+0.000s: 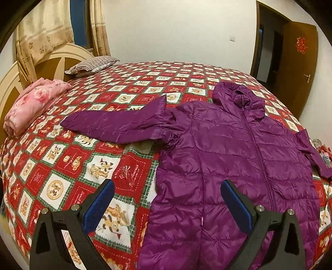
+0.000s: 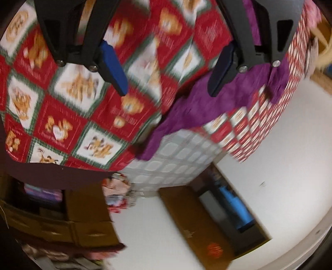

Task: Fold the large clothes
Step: 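Grasp the purple jacket's sleeve with the right tool and fold it across the body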

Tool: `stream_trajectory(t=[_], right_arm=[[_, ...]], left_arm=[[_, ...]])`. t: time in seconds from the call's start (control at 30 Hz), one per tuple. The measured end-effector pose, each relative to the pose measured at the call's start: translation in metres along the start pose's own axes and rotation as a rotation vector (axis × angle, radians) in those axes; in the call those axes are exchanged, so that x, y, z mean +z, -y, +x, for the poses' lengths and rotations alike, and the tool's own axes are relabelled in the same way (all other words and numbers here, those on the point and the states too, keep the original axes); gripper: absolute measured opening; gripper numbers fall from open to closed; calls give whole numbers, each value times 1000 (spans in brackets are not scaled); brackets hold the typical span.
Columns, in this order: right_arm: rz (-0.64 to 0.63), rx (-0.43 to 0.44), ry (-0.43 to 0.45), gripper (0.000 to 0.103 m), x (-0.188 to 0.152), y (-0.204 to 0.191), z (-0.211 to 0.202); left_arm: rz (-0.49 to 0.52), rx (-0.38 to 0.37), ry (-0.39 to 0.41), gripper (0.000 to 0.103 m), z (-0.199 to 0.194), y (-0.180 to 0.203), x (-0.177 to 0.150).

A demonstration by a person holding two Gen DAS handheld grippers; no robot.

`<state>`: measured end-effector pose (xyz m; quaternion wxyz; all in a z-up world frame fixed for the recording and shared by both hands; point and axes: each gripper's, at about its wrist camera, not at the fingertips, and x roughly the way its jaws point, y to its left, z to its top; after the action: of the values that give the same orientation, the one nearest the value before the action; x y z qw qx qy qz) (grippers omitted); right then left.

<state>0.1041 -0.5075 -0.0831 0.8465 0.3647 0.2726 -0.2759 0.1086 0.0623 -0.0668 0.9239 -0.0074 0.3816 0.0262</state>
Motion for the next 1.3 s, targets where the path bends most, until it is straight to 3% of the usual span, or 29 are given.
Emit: stream_trajectory(t=[0.27,0.33,0.43,0.5,0.6,0.67,0.77,0.93,1.1,1.2,1.3], right_arm=[[27,-129,-48,81,46,9,86],[33,-156,-64,73,49,13,103],[-3,-178,-52,51,54,13,114],[-35,-167,-55,20,55,11,116],[-63,-175,-62,10,57,13,117],[-80,-163,-62,8,57,8,113],[-155,-89,10,7,61,-19,90],[-367,88,107,7,43,-108,20],[-578,261,130,7,-16,-204,-35],[-669,378,69,7,-68,-255,-47],[-787,431,32,7,-123,-297,-47]], left_arm=[[5,-2,-27,102,19,15,-1],[6,-10,-24,102,22,17,0],[25,2,-36,102,30,22,0],[36,10,-52,102,36,26,-1],[40,-2,-66,102,41,30,-3],[46,-15,-63,102,40,31,-3],[48,-20,-36,102,33,28,-1],[-1,-44,-3,102,21,10,5],[-31,-34,36,102,6,-14,7],[-52,-22,53,102,-1,-32,6],[-74,-10,65,102,-5,-48,5]])
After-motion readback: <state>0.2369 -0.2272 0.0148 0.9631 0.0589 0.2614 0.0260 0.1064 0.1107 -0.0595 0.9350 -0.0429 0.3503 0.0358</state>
